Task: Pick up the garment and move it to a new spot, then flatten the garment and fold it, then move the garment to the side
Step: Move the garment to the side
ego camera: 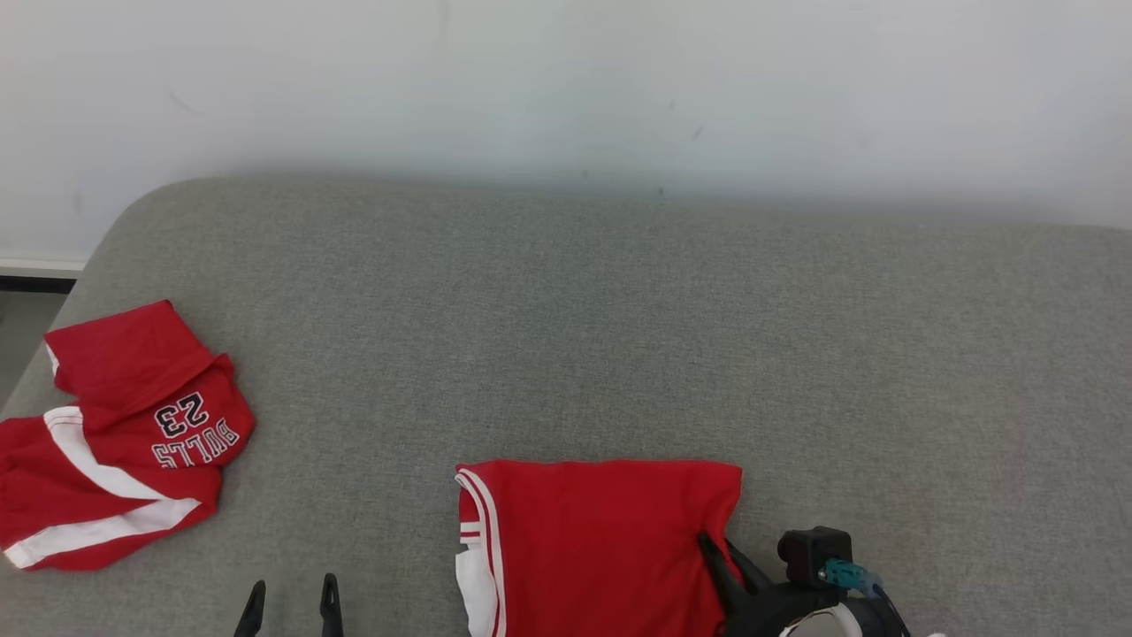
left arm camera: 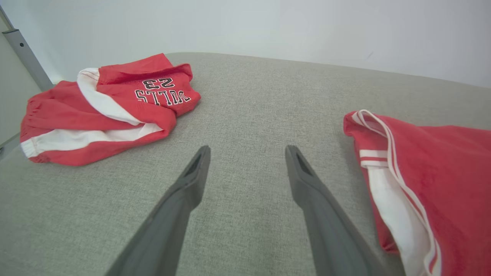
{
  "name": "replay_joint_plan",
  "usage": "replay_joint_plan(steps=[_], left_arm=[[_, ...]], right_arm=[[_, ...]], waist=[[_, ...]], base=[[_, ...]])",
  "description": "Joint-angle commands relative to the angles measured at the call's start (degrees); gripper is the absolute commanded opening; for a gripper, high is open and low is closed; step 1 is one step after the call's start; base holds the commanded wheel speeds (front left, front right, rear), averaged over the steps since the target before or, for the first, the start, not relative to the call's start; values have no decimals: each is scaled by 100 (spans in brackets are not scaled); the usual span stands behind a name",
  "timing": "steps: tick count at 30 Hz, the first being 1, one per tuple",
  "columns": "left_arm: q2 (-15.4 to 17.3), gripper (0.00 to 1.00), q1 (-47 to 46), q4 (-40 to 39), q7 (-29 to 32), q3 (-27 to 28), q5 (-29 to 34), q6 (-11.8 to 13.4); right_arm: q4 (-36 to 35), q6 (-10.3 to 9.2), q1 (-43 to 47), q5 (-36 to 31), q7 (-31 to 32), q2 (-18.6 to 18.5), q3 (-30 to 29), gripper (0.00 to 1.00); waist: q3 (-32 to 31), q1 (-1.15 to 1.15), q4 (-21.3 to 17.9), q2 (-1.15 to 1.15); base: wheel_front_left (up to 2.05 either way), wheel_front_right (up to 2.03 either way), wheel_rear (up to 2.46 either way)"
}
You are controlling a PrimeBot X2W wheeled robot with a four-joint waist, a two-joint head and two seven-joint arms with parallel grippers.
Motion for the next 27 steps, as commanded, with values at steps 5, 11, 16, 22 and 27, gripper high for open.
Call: replay_joint_plan(steps=[5, 11, 16, 22, 27], left_arm=[[-6, 100, -112, -42, -17, -58, -53, 11], [0, 100, -66, -91, -17, -57, -110, 68], [-3, 100, -183, -90, -17, -160, -8, 22], [-4, 100, -339, -127, -17, -263, 103, -45], [-1, 100, -483, -165, -17, -326, 242, -154]], right_arm=[[166, -23, -214, -142, -25, -32, -287, 0], [-148, -17, -113, -582, -38, -9, -876, 0], [-308, -17, -19, -824, -38, -12, -1207, 0], [-453, -16, 52, -966, -39, 4, -1458, 0], [-626, -16, 75, -888, -39, 13, -1432, 0]], waist=[[50, 0, -377, 0], [26, 0, -1170, 0], [87, 0, -1931, 0], [223, 0, -2639, 0], [398, 0, -3259, 0]], base=[[0, 0, 0], [0, 0, 0], [0, 0, 0], [0, 0, 0], [0, 0, 0]])
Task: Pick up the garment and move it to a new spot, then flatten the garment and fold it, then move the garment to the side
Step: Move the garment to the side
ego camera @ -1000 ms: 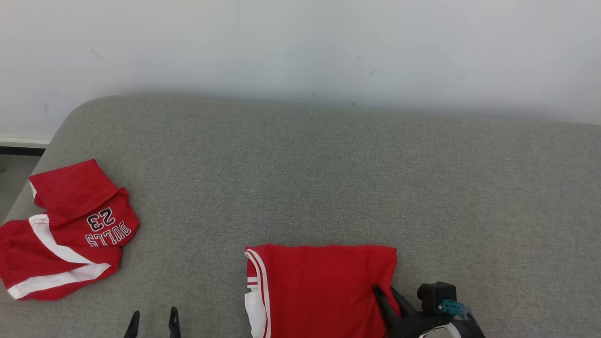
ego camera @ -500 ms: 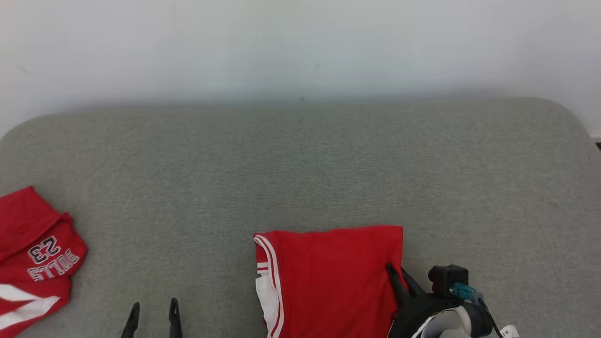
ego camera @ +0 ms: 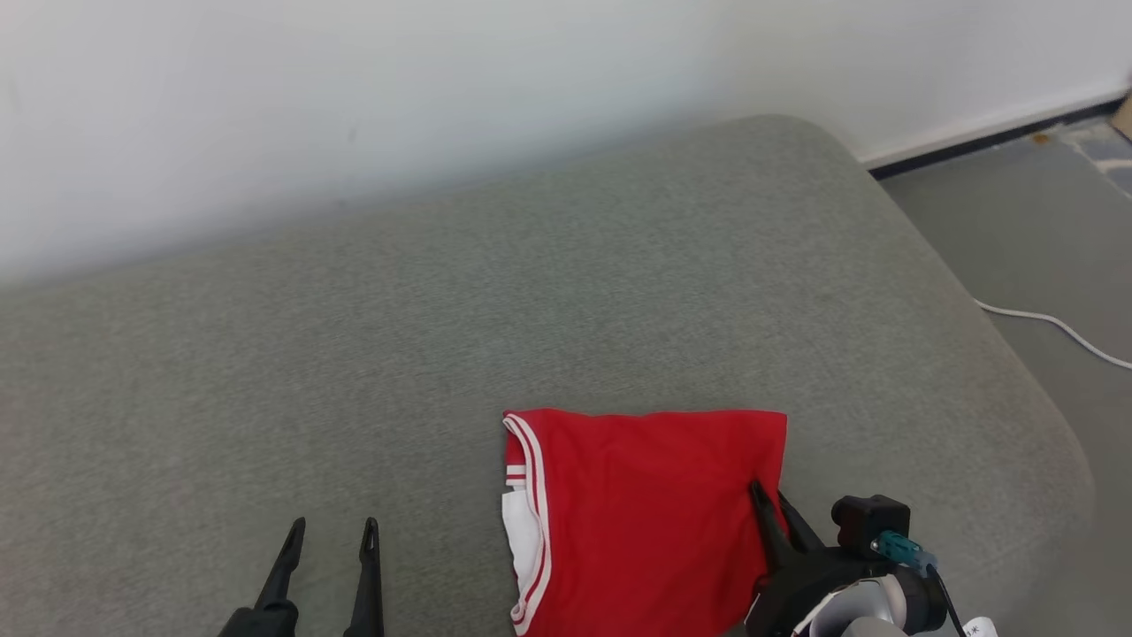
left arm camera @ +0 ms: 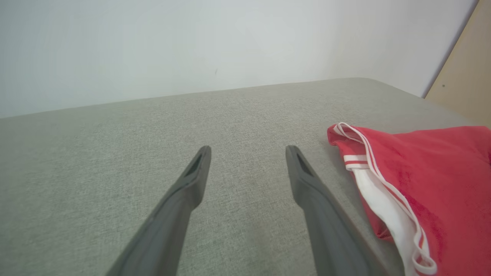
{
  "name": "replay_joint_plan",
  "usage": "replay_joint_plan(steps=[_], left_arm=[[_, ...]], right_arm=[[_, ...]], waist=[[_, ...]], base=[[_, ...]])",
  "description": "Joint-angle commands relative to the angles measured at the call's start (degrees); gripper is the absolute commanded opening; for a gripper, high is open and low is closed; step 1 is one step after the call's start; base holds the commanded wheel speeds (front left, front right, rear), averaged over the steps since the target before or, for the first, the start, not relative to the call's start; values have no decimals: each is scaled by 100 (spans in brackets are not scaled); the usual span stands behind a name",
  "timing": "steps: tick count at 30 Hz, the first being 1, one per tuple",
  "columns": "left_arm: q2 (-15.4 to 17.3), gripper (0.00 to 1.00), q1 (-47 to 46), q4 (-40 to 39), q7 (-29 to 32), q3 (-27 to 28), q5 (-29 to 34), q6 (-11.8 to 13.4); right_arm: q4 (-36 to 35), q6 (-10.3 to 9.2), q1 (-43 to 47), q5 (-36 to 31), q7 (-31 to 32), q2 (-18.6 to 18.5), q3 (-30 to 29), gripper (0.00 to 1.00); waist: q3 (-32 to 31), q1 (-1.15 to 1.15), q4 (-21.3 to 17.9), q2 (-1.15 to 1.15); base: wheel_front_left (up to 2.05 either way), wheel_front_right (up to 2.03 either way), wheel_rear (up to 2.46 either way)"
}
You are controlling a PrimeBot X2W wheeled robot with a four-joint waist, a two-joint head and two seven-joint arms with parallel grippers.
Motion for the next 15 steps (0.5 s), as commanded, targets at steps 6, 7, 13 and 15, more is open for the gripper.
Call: replay_joint_plan(steps=[6, 7, 13, 15], left_arm=[[9, 100, -315, 129, -17, -253, 170, -151], [15, 100, -361, 156, -17, -292, 177, -185], [12, 100, -536, 218, -17, -287, 241, -231], [17, 100, -546, 189, -17, -184, 244, -218]], right_arm=[[-309, -17, 131, 188, -3, 16, -95, 0], [-348, -17, 144, 203, -3, 20, -119, 0], [-553, -17, 174, 286, -3, 10, -162, 0], [-582, -17, 88, 308, -3, 12, -90, 0]], waist=[[460, 0, -1031, -1], [486, 0, -1039, -1], [592, 0, -1042, -1], [638, 0, -1033, -1]], base=[[0, 0, 0], [0, 0, 0], [0, 0, 0], [0, 0, 0]])
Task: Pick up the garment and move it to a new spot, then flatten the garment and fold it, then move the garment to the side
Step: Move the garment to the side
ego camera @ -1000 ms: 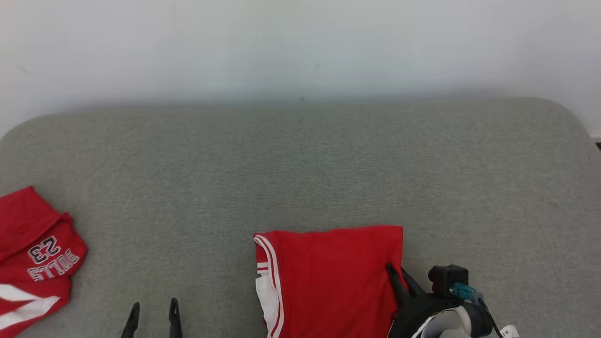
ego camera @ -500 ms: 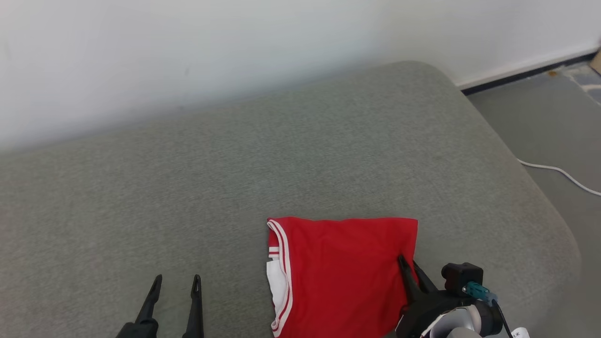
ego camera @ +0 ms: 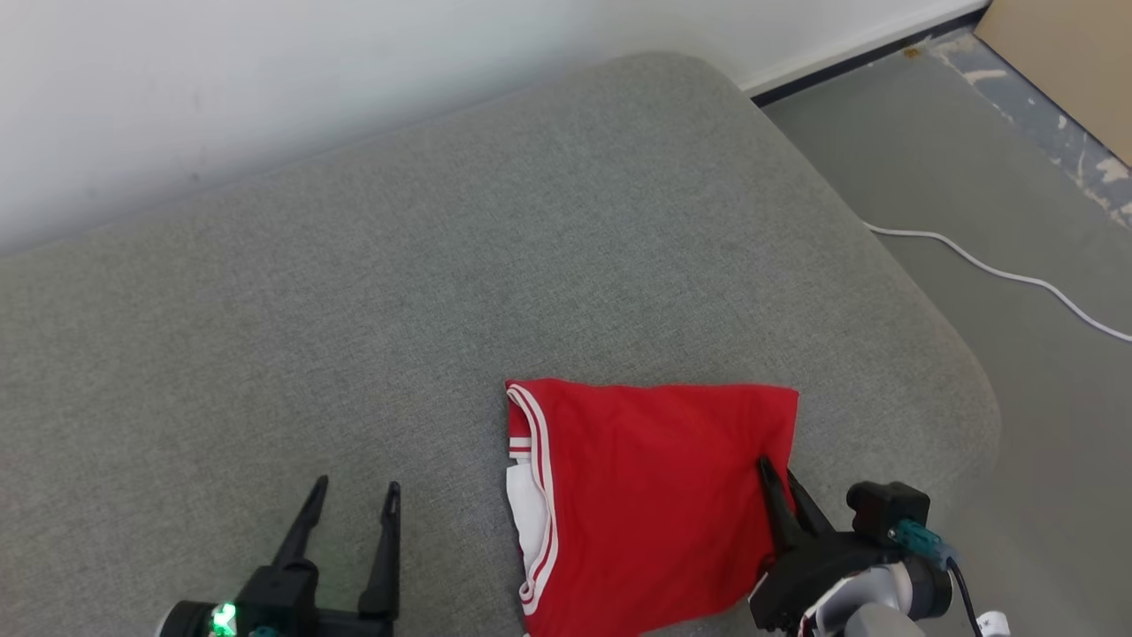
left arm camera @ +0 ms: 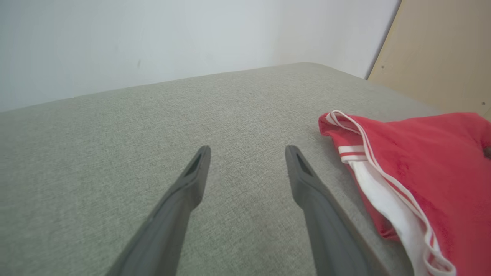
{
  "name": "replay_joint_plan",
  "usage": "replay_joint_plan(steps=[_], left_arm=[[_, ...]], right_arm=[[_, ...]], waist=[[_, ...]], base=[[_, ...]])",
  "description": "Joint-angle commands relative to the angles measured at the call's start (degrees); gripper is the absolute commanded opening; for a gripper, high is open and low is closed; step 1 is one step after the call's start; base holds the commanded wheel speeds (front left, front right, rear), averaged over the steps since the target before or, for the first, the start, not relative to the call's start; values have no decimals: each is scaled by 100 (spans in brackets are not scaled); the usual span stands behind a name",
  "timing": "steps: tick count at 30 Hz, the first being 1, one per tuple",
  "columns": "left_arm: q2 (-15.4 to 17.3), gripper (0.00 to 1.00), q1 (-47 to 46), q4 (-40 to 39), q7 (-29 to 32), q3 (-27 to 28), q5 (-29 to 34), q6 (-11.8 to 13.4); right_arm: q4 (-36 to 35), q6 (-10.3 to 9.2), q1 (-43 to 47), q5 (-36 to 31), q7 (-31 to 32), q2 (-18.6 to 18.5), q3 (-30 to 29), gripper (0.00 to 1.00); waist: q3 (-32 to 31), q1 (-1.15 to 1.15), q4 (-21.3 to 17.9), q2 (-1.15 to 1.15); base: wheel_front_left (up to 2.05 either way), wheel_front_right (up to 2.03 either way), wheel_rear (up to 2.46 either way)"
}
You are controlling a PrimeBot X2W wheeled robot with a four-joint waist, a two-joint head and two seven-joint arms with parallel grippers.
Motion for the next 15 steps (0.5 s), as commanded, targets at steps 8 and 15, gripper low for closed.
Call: replay_joint_plan(steps=[8, 15], left_arm=[[177, 100, -63, -202, -17, 163, 218, -8], [435, 100, -499, -334, -17, 50, 360, -50]], right_arm=[[156, -17, -849, 59, -5, -38, -108, 0], [496, -17, -2058, -382, -5, -414, -829, 0]], waist=[[534, -1, 265, -1], [1317, -1, 934, -1]], base=[[0, 0, 0], [0, 0, 0]])
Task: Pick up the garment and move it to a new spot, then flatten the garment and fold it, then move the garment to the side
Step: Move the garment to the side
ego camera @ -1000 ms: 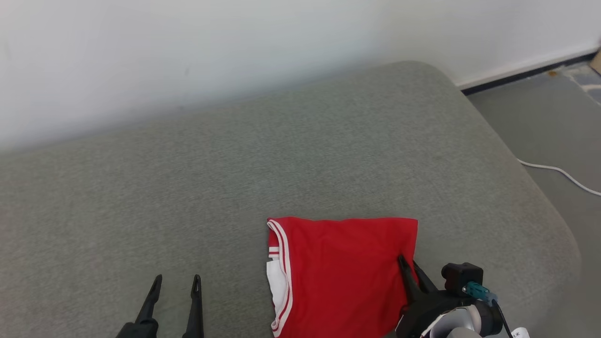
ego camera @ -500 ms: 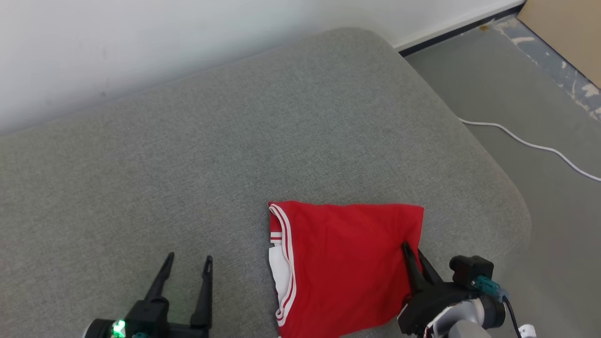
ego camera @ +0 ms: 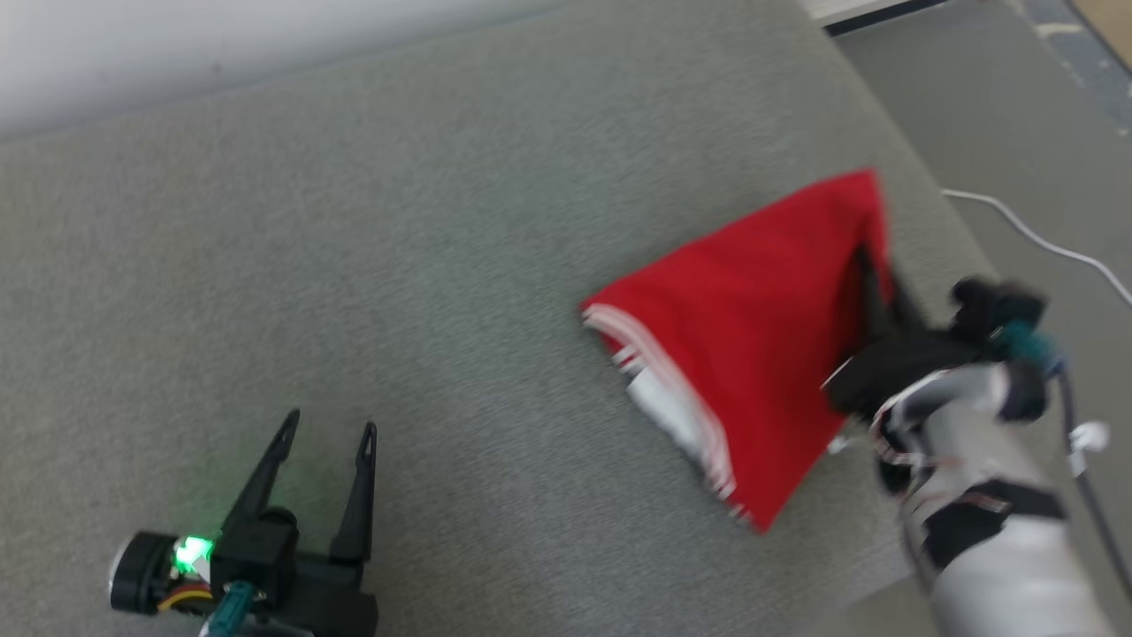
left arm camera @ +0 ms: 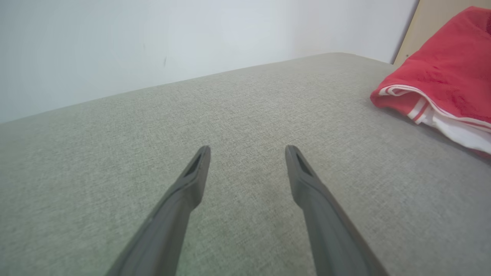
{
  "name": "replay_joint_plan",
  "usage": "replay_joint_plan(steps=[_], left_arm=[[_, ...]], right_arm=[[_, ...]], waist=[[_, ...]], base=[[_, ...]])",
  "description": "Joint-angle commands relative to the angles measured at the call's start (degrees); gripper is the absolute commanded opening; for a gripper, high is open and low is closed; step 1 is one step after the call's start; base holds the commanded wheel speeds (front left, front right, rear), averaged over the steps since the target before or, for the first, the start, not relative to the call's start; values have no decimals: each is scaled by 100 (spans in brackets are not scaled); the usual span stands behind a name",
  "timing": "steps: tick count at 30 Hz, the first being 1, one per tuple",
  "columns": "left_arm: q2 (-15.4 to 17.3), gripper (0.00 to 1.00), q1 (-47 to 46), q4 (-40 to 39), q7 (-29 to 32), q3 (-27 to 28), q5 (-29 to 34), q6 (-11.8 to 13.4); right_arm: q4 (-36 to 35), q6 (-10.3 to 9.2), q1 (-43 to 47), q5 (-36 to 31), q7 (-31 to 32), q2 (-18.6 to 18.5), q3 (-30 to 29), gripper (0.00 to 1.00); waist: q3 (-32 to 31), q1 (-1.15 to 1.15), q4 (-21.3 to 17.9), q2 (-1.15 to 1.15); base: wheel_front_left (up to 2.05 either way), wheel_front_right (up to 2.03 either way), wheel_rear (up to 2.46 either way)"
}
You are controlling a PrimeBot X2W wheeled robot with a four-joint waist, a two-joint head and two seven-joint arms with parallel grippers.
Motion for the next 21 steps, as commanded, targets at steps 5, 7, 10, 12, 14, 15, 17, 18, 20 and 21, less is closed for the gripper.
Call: replay_joint_plan(steps=[5, 7, 10, 12, 14, 15, 17, 18, 20, 21], left_arm=[[172, 100, -381, -120, -17, -72, 85, -19], [201, 100, -479, -156, -17, -106, 97, -5], [243, 100, -578, -193, -15, -146, 115, 50], [293, 100, -602, -221, 2, -162, 98, 92], [330, 100, -598, -245, 6, -163, 76, 133], [347, 100, -604, -247, 11, -161, 64, 147], [371, 100, -616, -250, 18, -160, 46, 173], [385, 100, -623, -244, 18, -158, 38, 185], [406, 100, -633, -236, 19, -156, 25, 207], [414, 100, -637, -230, 21, -155, 18, 215]], right_arm=[[377, -17, -809, -576, -7, -394, -792, 0], [558, -17, -1094, -819, -6, -541, -1246, 0], [793, -17, -1370, -1361, -5, -789, -1912, 0], [895, -17, -1483, -1999, -6, -927, -2624, 0], [906, -17, -1516, -2447, -6, -1029, -3108, 0], [905, -17, -1518, -2656, -6, -1064, -3354, 0], [871, -17, -1525, -3079, -6, -1041, -3790, 0], [836, -17, -1534, -3266, -6, -1027, -4010, 0], [752, -17, -1574, -3639, -6, -973, -4353, 0], [713, -17, -1601, -3824, -5, -941, -4470, 0]], waist=[[1010, 0, 943, -1], [1147, 0, 1091, -1], [1293, 0, 1266, -1], [1345, 0, 1366, -1], [1359, 0, 1405, -1], [1363, 0, 1415, -1], [1366, 0, 1431, -1], [1367, 0, 1432, -1], [1371, 0, 1425, -1], [1367, 0, 1419, -1]], base=[[0, 0, 0], [0, 0, 0], [0, 0, 0], [0, 0, 0], [0, 0, 0], [0, 0, 0], [0, 0, 0], [0, 0, 0], [0, 0, 0], [0, 0, 0]])
